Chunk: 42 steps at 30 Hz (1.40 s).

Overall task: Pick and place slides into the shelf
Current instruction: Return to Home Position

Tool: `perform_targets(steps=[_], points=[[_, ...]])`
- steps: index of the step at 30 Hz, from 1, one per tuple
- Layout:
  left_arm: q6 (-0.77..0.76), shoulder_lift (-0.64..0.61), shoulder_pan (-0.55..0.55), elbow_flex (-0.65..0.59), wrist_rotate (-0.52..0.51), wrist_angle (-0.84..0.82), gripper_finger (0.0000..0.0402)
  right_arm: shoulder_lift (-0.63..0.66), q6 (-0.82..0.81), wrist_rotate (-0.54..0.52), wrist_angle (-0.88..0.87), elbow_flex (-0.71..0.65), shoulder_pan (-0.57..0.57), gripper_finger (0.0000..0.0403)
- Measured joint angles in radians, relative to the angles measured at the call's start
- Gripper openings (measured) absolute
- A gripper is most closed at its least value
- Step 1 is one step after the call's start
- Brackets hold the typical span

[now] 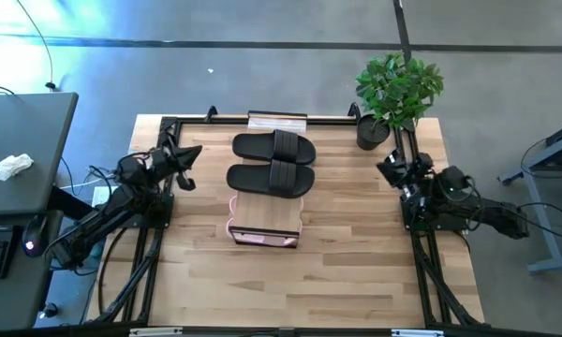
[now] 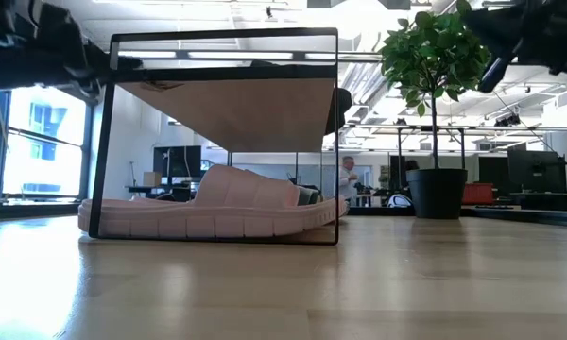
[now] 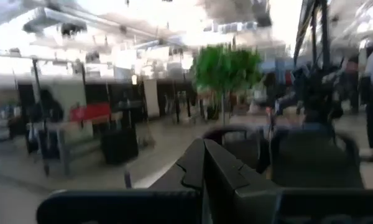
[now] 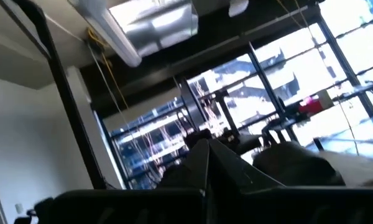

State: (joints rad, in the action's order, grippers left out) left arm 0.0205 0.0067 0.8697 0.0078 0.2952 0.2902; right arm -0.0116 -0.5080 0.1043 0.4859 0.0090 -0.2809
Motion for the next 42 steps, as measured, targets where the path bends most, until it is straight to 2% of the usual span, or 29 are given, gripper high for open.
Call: perform_targets(steps=[4, 7, 11, 16, 21, 42], points=[[0.043, 0.000, 0.000, 0.001, -0.014, -0.084, 0.0000, 0.000, 0.019, 0.010, -0.100, 0.000, 0.000, 0.0000], [0.078, 0.000, 0.000, 0.001, -0.084, -0.161, 0.0000, 0.000, 0.054, 0.002, -0.183, 0.000, 0.000, 0.0000], [0.087, 0.007, 0.000, 0.002, -0.214, -0.269, 0.0000, 0.000, 0.280, -0.003, -0.316, 0.000, 0.000, 0.0000], [0.088, 0.026, 0.000, 0.002, -0.247, -0.272, 0.0000, 0.000, 0.438, -0.058, -0.435, 0.000, 0.000, 0.0000], [0.087, 0.026, 0.000, 0.002, -0.247, -0.272, 0.0002, -0.002, 0.416, -0.122, -0.473, 0.001, 0.000, 0.0000], [0.087, 0.026, 0.000, 0.002, -0.247, -0.272, 0.0001, -0.002, 0.412, -0.111, -0.481, 0.003, 0.000, 0.0000]])
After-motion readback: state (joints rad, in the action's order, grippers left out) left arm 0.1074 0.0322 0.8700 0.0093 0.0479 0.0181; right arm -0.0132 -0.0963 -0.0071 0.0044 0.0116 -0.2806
